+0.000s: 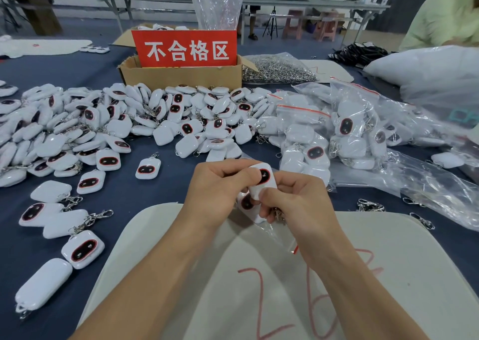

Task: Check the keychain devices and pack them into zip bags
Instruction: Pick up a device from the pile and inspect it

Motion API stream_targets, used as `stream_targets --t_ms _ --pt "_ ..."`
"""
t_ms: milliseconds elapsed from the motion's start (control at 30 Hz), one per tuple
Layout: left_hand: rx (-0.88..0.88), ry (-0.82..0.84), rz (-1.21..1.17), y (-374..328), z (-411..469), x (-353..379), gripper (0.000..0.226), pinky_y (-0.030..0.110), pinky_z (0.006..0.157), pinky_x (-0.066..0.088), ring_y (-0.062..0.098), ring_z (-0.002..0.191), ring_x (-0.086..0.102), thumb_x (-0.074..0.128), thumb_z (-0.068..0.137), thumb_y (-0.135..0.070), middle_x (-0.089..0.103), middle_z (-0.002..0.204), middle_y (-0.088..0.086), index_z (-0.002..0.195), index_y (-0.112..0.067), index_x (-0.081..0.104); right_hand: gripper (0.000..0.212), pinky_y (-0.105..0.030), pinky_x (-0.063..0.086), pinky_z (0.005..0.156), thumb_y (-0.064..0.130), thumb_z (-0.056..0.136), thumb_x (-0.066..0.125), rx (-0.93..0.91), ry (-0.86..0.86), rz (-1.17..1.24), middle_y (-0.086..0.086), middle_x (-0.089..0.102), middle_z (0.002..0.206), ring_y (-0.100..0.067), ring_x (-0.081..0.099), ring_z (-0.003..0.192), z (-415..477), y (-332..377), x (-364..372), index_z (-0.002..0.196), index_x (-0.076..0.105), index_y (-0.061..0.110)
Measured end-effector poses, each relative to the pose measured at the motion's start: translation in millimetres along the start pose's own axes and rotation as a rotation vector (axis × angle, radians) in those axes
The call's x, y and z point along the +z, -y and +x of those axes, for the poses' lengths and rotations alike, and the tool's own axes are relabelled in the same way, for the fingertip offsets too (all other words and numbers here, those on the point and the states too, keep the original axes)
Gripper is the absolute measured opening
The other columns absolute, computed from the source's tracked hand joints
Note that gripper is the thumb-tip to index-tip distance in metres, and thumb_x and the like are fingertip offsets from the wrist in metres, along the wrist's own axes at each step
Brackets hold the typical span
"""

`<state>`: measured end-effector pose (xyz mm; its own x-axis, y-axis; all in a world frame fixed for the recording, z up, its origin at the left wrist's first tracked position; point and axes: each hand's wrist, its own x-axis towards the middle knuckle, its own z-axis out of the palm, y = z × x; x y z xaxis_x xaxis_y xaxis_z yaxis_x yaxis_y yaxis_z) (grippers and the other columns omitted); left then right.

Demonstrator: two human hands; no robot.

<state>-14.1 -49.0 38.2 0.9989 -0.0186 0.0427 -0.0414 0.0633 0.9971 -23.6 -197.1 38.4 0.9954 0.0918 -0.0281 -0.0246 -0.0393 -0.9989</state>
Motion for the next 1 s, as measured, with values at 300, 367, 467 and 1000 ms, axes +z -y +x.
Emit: stream_targets --t_ms 300,367,467,1000 --pt "-0.028 -0.189 -0.143 4.6 7.6 -3.2 0.026 0.021 0.064 0.047 0.013 0.065 0.055 0.073 0.075 -0.036 0.068 0.075 0.003 0.086 -0.014 0.084 0.017 -0.021 0.038 0.047 0.013 0.069 0.067 -0.144 -0.251 0.140 -0.018 0.062 0.061 -0.015 0.049 0.050 3.9 6.4 -20.2 0.079 0.080 0.012" --pt "-0.016 -0.298 -0.163 4.9 9.4 -7.3 0.018 0.021 0.064 0.046 0.012 0.066 0.054 0.074 0.080 -0.032 0.067 0.076 0.000 0.083 -0.018 0.084 0.017 -0.019 0.036 0.046 0.013 0.066 0.066 -0.143 -0.392 0.171 -0.009 0.063 0.058 -0.012 0.047 0.048 6.0 10.6 -36.1 0.076 0.080 0.013" --pt "-0.029 -0.486 -0.127 9.5 13.5 -12.4 0.017 0.016 0.061 0.048 0.007 0.064 0.057 0.070 0.089 -0.023 0.069 0.074 -0.008 0.079 -0.025 0.083 0.016 -0.028 0.037 0.056 0.018 0.062 0.065 -0.114 -0.582 0.058 -0.005 0.054 0.058 -0.018 0.043 0.055 6.0 11.7 -52.6 0.071 0.077 0.011" --pt "0.188 -0.006 0.833 27.0 11.3 -18.9 0.061 0.024 0.121 0.018 -0.005 0.150 0.017 0.035 0.099 -0.034 0.037 0.161 -0.020 0.157 -0.049 0.030 0.036 -0.034 0.026 0.049 0.023 0.082 0.056 -0.081 -0.649 -0.670 -0.001 0.023 0.041 -0.016 0.029 0.046 1.1 12.3 -56.8 0.048 0.046 0.024"
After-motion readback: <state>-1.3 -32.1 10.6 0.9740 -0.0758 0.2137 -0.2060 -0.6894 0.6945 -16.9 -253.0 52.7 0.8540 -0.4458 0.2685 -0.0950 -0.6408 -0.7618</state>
